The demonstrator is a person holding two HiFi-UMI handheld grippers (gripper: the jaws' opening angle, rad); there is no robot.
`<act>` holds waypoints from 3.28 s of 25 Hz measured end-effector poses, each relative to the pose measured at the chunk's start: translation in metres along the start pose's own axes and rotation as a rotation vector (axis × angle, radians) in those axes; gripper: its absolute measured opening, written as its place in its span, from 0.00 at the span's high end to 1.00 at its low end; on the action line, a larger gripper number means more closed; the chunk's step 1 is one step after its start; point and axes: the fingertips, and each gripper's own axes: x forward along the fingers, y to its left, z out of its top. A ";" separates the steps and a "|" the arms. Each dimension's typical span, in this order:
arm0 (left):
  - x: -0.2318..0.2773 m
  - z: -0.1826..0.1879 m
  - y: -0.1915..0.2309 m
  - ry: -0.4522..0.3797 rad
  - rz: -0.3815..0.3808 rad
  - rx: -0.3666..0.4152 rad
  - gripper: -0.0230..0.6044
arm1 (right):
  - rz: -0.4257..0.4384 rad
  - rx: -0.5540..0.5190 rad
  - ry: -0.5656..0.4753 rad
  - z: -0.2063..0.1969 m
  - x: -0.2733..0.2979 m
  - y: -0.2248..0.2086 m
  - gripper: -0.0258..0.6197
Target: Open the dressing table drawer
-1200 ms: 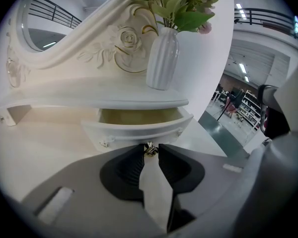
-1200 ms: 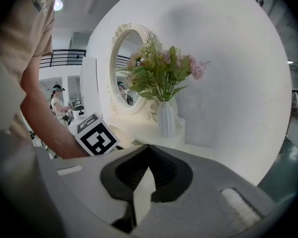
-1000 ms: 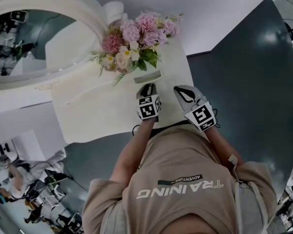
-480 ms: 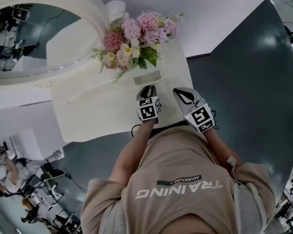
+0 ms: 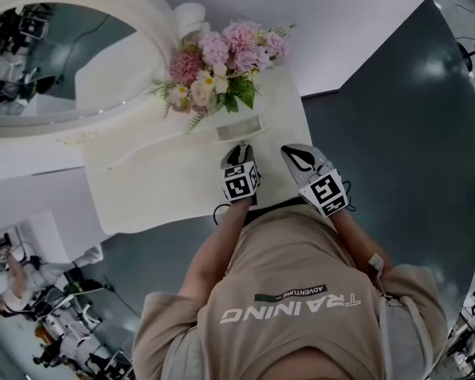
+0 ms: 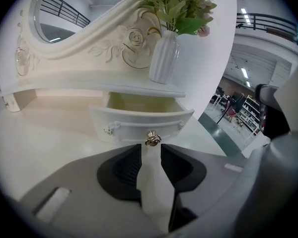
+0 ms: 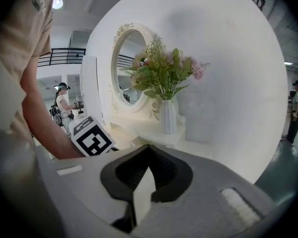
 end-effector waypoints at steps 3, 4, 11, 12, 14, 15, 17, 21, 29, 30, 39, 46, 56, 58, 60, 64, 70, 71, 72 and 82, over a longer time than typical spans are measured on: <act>-0.006 -0.005 0.003 -0.004 -0.004 -0.003 0.79 | 0.000 0.004 0.010 -0.003 0.004 0.000 0.96; -0.008 -0.007 0.005 -0.005 -0.003 0.000 0.83 | 0.000 0.005 0.016 -0.004 0.005 0.001 0.96; -0.032 -0.005 0.022 -0.022 0.002 0.047 0.94 | 0.026 -0.005 0.037 -0.003 0.018 0.015 0.96; -0.036 -0.007 0.026 -0.023 0.003 0.049 0.94 | 0.034 -0.005 0.035 -0.001 0.020 0.019 0.96; -0.046 -0.006 0.033 -0.028 0.004 0.056 0.94 | 0.044 -0.010 0.035 0.003 0.024 0.026 0.96; -0.051 -0.004 0.038 -0.034 0.004 0.060 0.94 | 0.047 -0.015 0.036 0.005 0.026 0.029 0.96; -0.063 0.001 0.046 -0.046 0.002 0.066 0.94 | 0.049 -0.025 0.042 0.011 0.029 0.033 0.96; -0.089 0.016 0.060 -0.085 -0.008 0.078 0.94 | 0.055 -0.047 0.046 0.025 0.034 0.044 0.96; -0.140 0.083 0.069 -0.244 -0.060 0.125 0.94 | 0.026 -0.102 -0.010 0.066 0.038 0.043 0.96; -0.146 0.092 0.068 -0.264 -0.067 0.136 0.94 | 0.020 -0.111 -0.019 0.073 0.038 0.043 0.96; -0.181 0.165 0.054 -0.424 -0.098 0.286 0.94 | -0.053 -0.278 -0.187 0.165 0.017 0.038 0.96; -0.218 0.223 0.041 -0.569 -0.143 0.264 0.94 | -0.095 -0.319 -0.319 0.226 -0.002 0.050 0.96; -0.267 0.282 0.031 -0.727 -0.156 0.322 0.94 | -0.071 -0.226 -0.444 0.285 -0.025 0.045 0.96; -0.274 0.289 0.032 -0.748 -0.141 0.342 0.94 | -0.082 -0.223 -0.452 0.292 -0.030 0.041 0.96; -0.280 0.294 0.031 -0.765 -0.132 0.356 0.94 | -0.093 -0.225 -0.460 0.297 -0.033 0.039 0.96; -0.286 0.297 0.026 -0.780 -0.135 0.364 0.93 | -0.114 -0.245 -0.449 0.300 -0.037 0.035 0.96; -0.278 0.288 0.024 -0.764 -0.142 0.350 0.93 | -0.136 -0.284 -0.414 0.291 -0.034 0.036 0.96; -0.277 0.286 0.024 -0.760 -0.143 0.347 0.93 | -0.139 -0.291 -0.412 0.291 -0.034 0.037 0.96; -0.276 0.284 0.024 -0.754 -0.143 0.344 0.93 | -0.143 -0.298 -0.409 0.290 -0.034 0.038 0.96; -0.275 0.276 0.025 -0.725 -0.137 0.339 0.93 | -0.138 -0.233 -0.406 0.283 -0.032 0.032 0.96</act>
